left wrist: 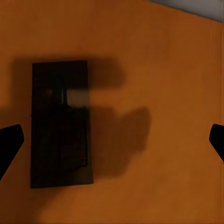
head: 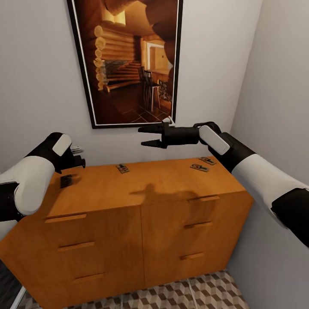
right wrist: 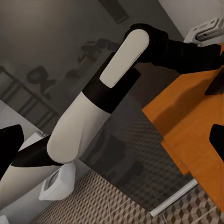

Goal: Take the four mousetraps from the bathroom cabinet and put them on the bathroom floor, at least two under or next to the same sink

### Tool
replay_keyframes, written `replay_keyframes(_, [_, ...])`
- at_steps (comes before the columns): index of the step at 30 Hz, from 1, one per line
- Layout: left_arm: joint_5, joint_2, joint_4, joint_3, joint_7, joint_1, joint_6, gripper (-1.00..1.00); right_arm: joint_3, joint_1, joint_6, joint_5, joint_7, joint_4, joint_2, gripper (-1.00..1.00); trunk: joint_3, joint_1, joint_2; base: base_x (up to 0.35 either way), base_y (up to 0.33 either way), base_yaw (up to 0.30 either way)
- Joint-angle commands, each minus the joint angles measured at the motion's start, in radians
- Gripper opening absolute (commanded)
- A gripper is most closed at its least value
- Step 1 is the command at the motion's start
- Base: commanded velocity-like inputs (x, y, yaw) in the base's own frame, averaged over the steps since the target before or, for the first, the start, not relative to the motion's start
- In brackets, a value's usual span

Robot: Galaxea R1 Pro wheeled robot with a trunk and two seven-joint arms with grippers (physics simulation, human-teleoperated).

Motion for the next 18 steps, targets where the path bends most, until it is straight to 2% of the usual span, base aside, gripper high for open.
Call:
replay_keyframes(1, [0.01, 0.0, -0.001, 0.003, 0.01, -0.001, 0.002, 1.0, 0.004, -0.002, 0.0, -0.001, 0.005, 0.0, -0.001, 1.0, -0.001, 0.0, -0.001, 0.023, 0.0, 0.0])
replay_keyframes(18, [0.011, 0.0, -0.006, 0.005, 0.01, -0.001, 0.001, 1.0, 0.004, -0.002, 0.0, -0.001, 0.005, 0.0, -0.001, 1.0, -0.001, 0.0, -0.001, 0.005, 0.0, 0.0])
